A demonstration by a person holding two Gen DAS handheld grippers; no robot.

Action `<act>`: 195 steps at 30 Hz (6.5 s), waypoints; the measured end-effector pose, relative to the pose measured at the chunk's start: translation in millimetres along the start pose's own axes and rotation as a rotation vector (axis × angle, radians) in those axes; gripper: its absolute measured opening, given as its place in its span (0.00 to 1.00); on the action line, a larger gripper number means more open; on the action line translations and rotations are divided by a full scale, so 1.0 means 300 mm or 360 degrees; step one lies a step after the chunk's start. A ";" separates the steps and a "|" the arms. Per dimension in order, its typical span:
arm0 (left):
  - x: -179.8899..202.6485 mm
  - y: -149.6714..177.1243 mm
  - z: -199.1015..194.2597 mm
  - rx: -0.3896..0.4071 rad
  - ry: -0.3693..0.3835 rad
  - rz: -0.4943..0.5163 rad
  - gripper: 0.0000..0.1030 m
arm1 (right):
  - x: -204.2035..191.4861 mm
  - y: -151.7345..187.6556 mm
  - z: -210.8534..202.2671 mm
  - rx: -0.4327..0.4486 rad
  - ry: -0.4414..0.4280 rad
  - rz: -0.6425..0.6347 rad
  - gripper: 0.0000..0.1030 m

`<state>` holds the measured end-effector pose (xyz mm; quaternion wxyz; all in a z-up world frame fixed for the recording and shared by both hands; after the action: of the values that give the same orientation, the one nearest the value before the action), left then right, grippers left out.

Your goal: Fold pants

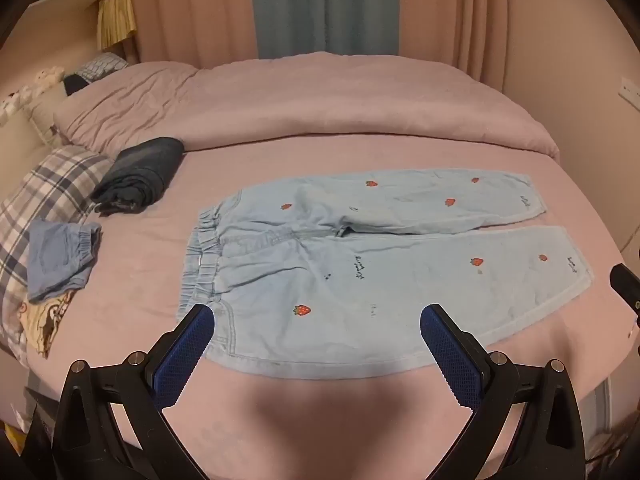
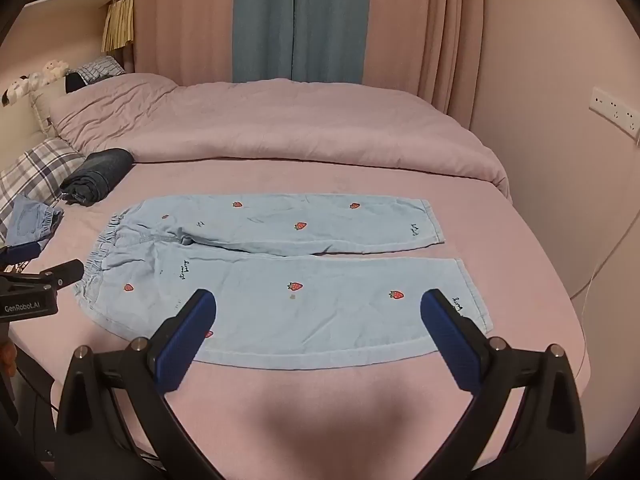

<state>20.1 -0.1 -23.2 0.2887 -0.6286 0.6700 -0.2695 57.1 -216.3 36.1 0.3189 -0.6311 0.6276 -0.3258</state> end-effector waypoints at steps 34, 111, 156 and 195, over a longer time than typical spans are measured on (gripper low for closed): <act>0.076 0.006 -0.038 0.0059 0.0068 0.0174 0.99 | 0.049 0.003 -0.036 0.0028 0.0000 0.0042 1.00; -0.024 0.100 0.126 -0.0111 0.0163 -0.0060 0.99 | 0.092 0.132 0.088 -0.0132 -0.0050 0.0184 1.00; -0.485 0.347 0.350 -0.0411 0.0129 -0.0302 0.53 | 0.371 0.397 0.454 -0.0587 0.0200 0.0569 0.32; -0.541 0.228 0.326 -0.0213 0.0175 -0.0698 0.26 | -0.215 0.206 0.521 -0.0265 -0.0555 -0.0331 0.27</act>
<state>51.0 166.3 -132.1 0.1440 -0.7612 0.5484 -0.3148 147.8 -153.3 -106.2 0.3341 -0.7634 0.5191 -0.1901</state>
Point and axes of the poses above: each gripper's, at about its wrist camera, not at the fingertips, and z roughly the way its jaws point, x to its right, y to its underside, the point moved 3 cm from there along z, roughly the way its jaws point, and after that the axes turned 6 degrees about x, right-handed, at the moved point
